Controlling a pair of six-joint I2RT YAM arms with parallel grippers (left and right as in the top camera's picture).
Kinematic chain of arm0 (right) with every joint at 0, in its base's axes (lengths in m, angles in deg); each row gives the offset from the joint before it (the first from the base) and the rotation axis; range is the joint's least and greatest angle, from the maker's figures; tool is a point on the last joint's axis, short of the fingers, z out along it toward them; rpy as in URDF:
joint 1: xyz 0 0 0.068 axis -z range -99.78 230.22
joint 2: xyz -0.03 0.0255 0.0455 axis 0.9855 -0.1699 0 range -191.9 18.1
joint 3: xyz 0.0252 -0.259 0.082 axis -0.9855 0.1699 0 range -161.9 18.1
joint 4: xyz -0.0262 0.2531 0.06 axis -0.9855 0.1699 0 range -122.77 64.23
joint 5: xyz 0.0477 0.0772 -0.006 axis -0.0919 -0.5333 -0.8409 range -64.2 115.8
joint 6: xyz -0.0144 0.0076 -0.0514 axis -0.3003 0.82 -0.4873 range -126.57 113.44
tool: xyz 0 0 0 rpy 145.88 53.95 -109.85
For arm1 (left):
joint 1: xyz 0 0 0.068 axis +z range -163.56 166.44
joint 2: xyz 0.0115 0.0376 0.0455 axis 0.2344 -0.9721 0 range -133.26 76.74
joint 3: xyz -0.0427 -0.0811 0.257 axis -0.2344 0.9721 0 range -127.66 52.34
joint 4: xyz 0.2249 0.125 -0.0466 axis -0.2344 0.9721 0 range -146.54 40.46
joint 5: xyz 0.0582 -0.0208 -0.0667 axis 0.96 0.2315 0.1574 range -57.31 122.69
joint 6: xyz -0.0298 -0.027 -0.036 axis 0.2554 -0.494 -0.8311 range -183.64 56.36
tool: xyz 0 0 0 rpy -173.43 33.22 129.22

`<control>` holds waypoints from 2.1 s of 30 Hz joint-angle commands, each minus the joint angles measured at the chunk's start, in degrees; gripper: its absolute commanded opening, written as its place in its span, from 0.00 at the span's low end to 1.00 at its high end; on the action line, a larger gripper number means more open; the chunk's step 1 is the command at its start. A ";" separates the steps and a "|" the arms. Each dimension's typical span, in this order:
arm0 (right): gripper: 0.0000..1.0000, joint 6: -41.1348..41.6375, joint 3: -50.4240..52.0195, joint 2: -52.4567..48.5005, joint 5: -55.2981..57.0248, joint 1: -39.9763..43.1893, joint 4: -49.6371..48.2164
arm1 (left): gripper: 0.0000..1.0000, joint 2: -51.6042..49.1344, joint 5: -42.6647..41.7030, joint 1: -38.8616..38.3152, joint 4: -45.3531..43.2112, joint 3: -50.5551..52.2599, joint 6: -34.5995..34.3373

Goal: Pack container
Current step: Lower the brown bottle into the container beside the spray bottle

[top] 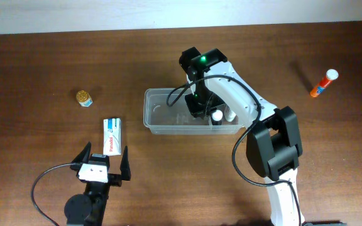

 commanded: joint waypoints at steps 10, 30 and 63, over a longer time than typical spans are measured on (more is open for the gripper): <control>0.09 0.61 2.80 -0.28 0.90 -0.37 -1.51 | 0.99 0.28 -0.61 0.26 -0.02 0.35 0.92; 0.09 0.81 5.70 -0.28 2.21 -0.35 -2.29 | 0.99 0.28 -0.61 0.26 -0.02 0.35 0.92; 0.09 1.05 5.90 -0.28 3.91 -0.37 -2.95 | 0.99 0.28 -0.61 0.26 -0.02 0.35 0.92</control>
